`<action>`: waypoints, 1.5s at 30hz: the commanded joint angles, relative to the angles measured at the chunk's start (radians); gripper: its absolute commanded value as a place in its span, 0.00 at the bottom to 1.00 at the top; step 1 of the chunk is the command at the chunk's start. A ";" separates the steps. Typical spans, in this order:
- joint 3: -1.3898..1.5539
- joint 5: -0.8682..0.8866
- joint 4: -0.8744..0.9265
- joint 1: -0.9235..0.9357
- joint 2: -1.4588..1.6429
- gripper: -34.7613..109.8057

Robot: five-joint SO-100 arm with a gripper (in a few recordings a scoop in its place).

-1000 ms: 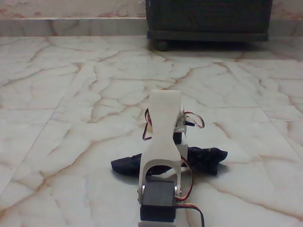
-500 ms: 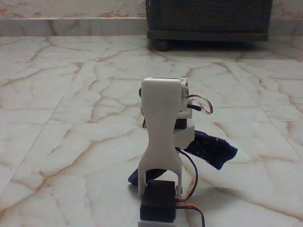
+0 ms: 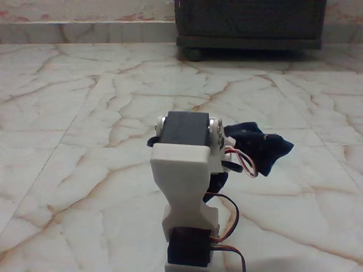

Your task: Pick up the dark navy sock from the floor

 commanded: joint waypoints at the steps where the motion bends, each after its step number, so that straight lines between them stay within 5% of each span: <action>1: 0.011 -0.043 -0.029 0.003 0.069 0.24; 14: 0.387 -0.258 -0.371 -0.087 0.376 0.24; 23: 0.385 -0.555 -0.348 -0.097 0.387 0.24; 45: 0.387 -0.634 -0.291 -0.112 0.382 0.24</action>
